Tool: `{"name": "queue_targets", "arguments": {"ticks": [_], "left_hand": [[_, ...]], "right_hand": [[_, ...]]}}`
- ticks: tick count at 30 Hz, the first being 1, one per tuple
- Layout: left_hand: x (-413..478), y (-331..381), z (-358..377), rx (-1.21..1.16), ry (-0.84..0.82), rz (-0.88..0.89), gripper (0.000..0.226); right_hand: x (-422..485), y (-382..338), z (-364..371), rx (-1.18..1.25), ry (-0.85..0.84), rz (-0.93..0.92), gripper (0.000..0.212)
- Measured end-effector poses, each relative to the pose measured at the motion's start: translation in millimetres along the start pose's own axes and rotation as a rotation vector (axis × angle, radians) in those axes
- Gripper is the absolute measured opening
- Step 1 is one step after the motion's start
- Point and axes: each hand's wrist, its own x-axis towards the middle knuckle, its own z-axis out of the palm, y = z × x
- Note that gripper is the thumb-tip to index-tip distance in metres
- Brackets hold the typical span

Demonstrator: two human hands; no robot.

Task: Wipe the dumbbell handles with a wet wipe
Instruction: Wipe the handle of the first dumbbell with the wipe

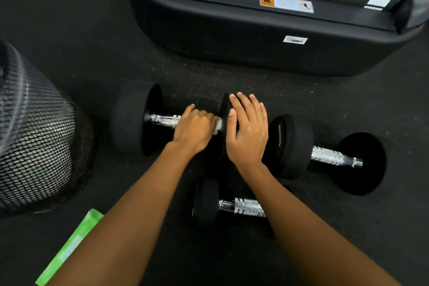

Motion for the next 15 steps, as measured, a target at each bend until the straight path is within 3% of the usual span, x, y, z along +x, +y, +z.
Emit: {"name": "queue_targets", "arguments": {"ticks": [4, 9, 15], "left_hand": [[-7.9, -13.7, 0.9, -0.093, 0.051, 0.088, 0.035], [-6.5, -14.0, 2.6, -0.088, 0.091, 0.001, 0.037], [-17.0, -12.8, 15.0, -0.251, 0.256, 0.171, 0.031]], "right_hand": [[-0.7, -0.1, 0.2, 0.008, 0.001, -0.004, 0.039], [-1.3, 1.0, 0.3, 0.002, -0.006, 0.000, 0.039], [-1.0, -0.3, 0.0, -0.001, -0.003, -0.006, 0.039]]}}
